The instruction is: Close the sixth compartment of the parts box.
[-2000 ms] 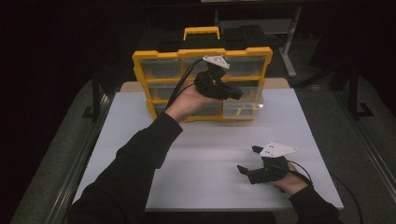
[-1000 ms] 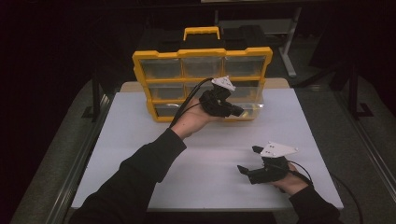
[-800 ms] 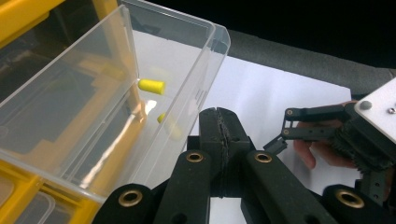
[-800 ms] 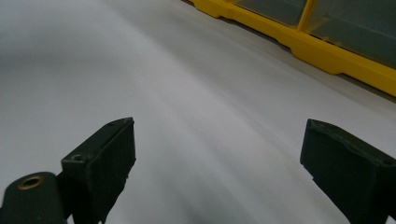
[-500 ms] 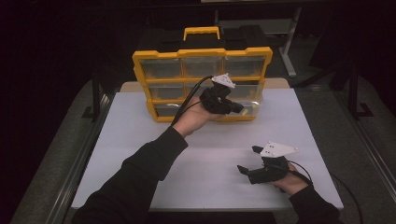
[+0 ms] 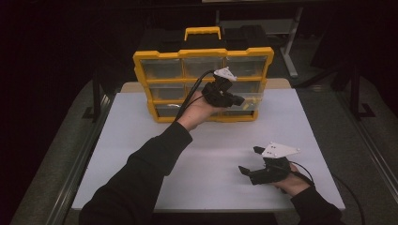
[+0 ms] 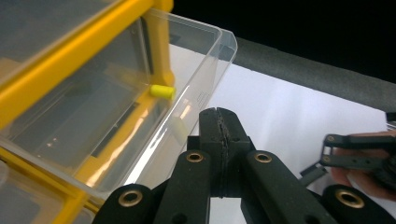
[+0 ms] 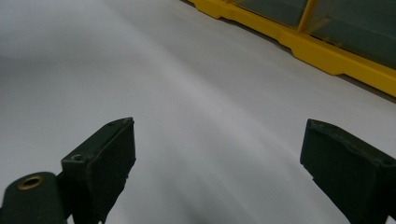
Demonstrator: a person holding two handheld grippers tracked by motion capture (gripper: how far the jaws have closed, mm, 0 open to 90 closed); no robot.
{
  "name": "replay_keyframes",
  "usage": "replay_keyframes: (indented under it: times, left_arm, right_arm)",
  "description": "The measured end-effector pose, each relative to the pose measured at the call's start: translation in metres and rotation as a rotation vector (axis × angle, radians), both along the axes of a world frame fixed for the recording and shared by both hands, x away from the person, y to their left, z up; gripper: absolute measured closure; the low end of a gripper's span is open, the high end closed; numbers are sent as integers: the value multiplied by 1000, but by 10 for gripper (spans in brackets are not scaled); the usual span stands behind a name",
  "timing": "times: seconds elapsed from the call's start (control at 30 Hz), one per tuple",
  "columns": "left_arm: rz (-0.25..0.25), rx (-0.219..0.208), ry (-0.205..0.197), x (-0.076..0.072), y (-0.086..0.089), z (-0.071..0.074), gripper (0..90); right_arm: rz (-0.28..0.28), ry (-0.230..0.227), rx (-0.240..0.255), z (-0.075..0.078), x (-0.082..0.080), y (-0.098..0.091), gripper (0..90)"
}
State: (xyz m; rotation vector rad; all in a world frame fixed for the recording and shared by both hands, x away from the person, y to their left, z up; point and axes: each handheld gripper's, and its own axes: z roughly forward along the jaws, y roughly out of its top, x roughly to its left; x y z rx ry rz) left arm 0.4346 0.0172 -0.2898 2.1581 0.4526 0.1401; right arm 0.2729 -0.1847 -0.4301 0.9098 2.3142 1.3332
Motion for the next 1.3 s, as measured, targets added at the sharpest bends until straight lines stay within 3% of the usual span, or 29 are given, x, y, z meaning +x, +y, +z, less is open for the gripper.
replay_keyframes:
  times: [0.57, 0.8, 1.0, 1.3]
  left_arm:
    - [102, -10, -56, 25, -2, 2, 900]
    - [139, -12, -80, 29, -1, -1, 900]
    - [138, -7, -85, 27, -1, 0, 900]
    - [84, 7, -58, 12, 16, -1, 682]
  right_arm:
    - [2, 4, 7, 0, 0, -1, 95]
    - [14, 4, 7, -1, 2, 0, 95]
    - [25, 2, 11, -1, 2, 0, 95]
    - [27, 3, 8, -1, 4, 2, 95]
